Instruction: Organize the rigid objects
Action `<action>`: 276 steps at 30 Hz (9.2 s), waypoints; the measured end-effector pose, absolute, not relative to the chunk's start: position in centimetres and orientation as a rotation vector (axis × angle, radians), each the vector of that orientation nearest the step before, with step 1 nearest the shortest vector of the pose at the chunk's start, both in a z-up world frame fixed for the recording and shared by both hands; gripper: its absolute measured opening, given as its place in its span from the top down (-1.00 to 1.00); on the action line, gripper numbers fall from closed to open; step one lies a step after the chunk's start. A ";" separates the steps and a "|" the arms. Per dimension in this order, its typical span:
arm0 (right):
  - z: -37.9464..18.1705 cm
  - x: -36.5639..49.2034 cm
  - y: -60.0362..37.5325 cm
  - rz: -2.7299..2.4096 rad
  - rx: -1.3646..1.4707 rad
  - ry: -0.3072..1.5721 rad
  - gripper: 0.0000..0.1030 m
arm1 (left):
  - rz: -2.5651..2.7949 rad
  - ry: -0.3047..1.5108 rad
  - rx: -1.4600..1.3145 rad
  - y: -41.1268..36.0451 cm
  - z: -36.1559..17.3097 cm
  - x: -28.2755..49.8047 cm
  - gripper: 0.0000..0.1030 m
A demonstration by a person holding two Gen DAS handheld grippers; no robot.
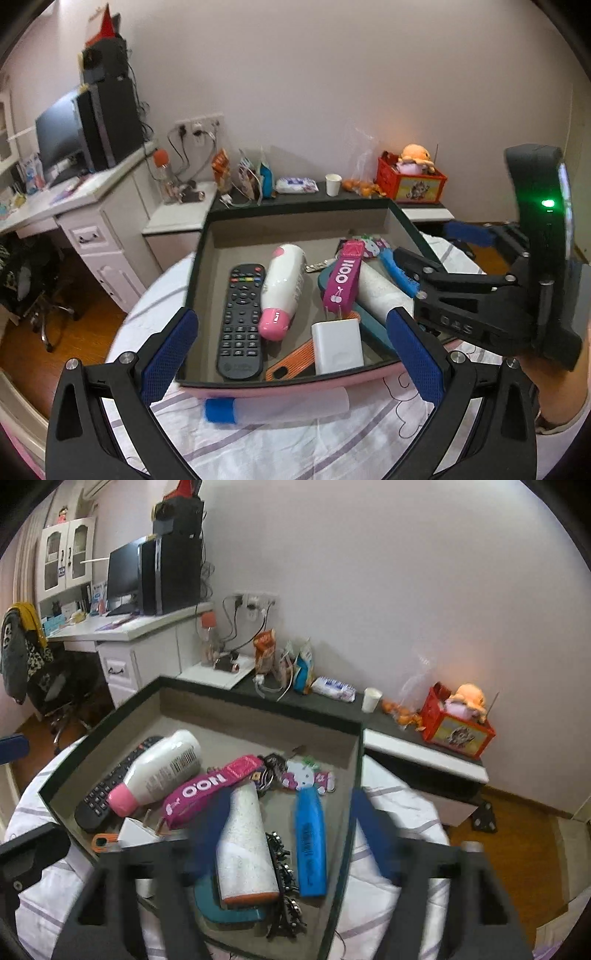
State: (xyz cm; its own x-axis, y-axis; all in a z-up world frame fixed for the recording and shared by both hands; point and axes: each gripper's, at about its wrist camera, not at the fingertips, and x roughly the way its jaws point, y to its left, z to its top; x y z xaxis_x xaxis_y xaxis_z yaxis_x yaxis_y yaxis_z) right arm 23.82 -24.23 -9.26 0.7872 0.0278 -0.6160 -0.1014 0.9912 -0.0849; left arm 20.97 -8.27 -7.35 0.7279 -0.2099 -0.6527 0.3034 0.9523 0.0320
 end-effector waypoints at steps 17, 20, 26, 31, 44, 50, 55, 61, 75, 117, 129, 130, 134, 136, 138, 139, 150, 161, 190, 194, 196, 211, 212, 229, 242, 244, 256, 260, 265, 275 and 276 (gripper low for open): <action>1.8 6.7 -21.4 0.127 -0.129 0.456 -1.00 | -0.218 0.460 0.127 -3.9 0.5 5.7 -1.00; 2.9 4.0 -20.9 0.119 -0.135 0.425 -1.00 | -0.210 0.439 0.115 -3.3 1.2 3.4 -1.00; 4.1 0.0 -20.7 0.115 -0.122 0.393 -1.00 | -0.155 0.401 0.110 -1.9 2.5 -0.2 -1.00; 4.4 -2.2 -20.3 0.116 -0.121 0.374 -1.00 | -0.138 0.373 0.103 -1.1 3.2 -2.7 -1.00; 1.3 -1.9 -22.1 0.104 -0.087 0.433 -1.00 | -0.116 0.421 0.101 -1.9 1.8 -2.2 -1.00; -3.0 1.0 -24.7 0.074 -0.044 0.524 -1.00 | -0.110 0.558 0.116 -4.6 -2.7 2.4 -1.00; -7.2 4.3 -26.8 0.082 -0.003 0.604 -1.00 | -0.074 0.689 0.141 -7.0 -7.7 7.6 -1.00; -11.1 8.1 -28.2 0.109 0.020 0.679 -1.00 | -0.063 0.819 0.169 -9.8 -12.9 13.3 -1.00; -14.0 11.8 -28.6 0.178 0.027 0.739 -1.00 | 0.050 0.949 0.151 -10.0 -17.7 20.2 -1.00; -15.0 14.8 -23.9 0.168 -0.007 0.810 -1.00 | 0.080 0.975 -0.019 -4.2 -19.3 21.8 -0.95; -15.0 13.9 -22.0 0.196 -0.045 0.827 -1.00 | 0.201 0.970 -0.022 2.5 -19.0 18.2 -0.97; -15.0 13.9 -21.8 0.196 -0.049 0.829 -1.00 | 0.209 0.969 -0.025 2.9 -19.0 18.1 -0.97; -15.0 13.9 -21.1 0.200 -0.063 0.833 -1.00 | 0.216 0.967 -0.049 3.9 -18.9 18.6 -0.97; -15.0 14.0 -20.9 0.201 -0.069 0.838 -1.00 | 0.204 0.968 -0.053 3.7 -19.0 19.4 -0.97; -15.1 14.1 -20.7 0.202 -0.076 0.843 -1.00 | 0.179 0.968 -0.045 3.3 -19.0 20.3 -0.97; -15.2 14.1 -20.7 0.201 -0.077 0.845 -1.00 | 0.168 0.960 -0.039 3.0 -19.1 20.8 -0.97; -15.1 14.2 -20.7 0.199 -0.082 0.849 -1.00 | 0.006 0.933 0.029 2.1 -18.6 20.3 0.08; -14.3 12.3 -20.8 0.187 -0.071 0.840 -1.00 | -0.152 0.941 0.096 0.5 -18.1 14.7 0.33; -14.7 11.2 -22.8 0.102 -0.016 0.844 -1.00 | -0.338 0.890 0.160 -4.8 -16.6 11.5 0.46; -14.5 11.0 -23.2 0.095 -0.009 0.840 -1.00 | -0.387 0.907 0.179 -5.8 -16.9 11.1 0.47; -14.5 10.9 -23.3 0.095 -0.007 0.839 -1.00 | -0.388 0.899 0.172 -5.9 -16.9 10.8 0.48; -11.9 10.0 -24.2 0.080 0.016 0.774 -1.00 | -0.405 0.794 0.185 -6.1 -12.0 9.8 0.68; -11.7 9.9 -24.2 0.079 0.015 0.769 -1.00 | -0.401 0.780 0.189 -6.1 -11.5 9.8 0.68; -13.1 10.5 -23.9 0.098 0.009 0.814 -1.00 | -0.339 0.982 0.202 -6.0 -18.1 12.3 0.26; -11.1 10.4 -24.0 0.085 0.005 0.760 -1.00 | -0.377 0.797 0.182 -5.9 -11.3 11.2 0.49; -10.0 10.4 -23.8 0.087 -0.003 0.736 -1.00 | -0.385 0.764 0.184 -5.9 -9.6 11.2 0.49; -3.9 13.7 -21.7 0.096 -0.078 0.607 -1.00 | -0.387 0.616 0.207 -6.3 -3.1 13.7 0.49; -3.7 16.2 -21.6 0.091 -0.085 0.596 -1.00 | -0.381 0.612 0.219 -6.6 -2.9 16.0 0.49; -4.6 19.6 -22.2 0.078 -0.076 0.610 -1.00 | -0.380 0.649 0.231 -7.4 -4.0 19.7 0.48; -8.6 25.5 -23.5 0.082 -0.055 0.687 -1.00 | -0.394 0.756 0.253 -9.5 -8.4 27.1 0.48; -9.0 25.9 -23.6 0.082 -0.055 0.692 -1.00 | -0.388 0.761 0.261 -9.8 -8.8 27.6 0.48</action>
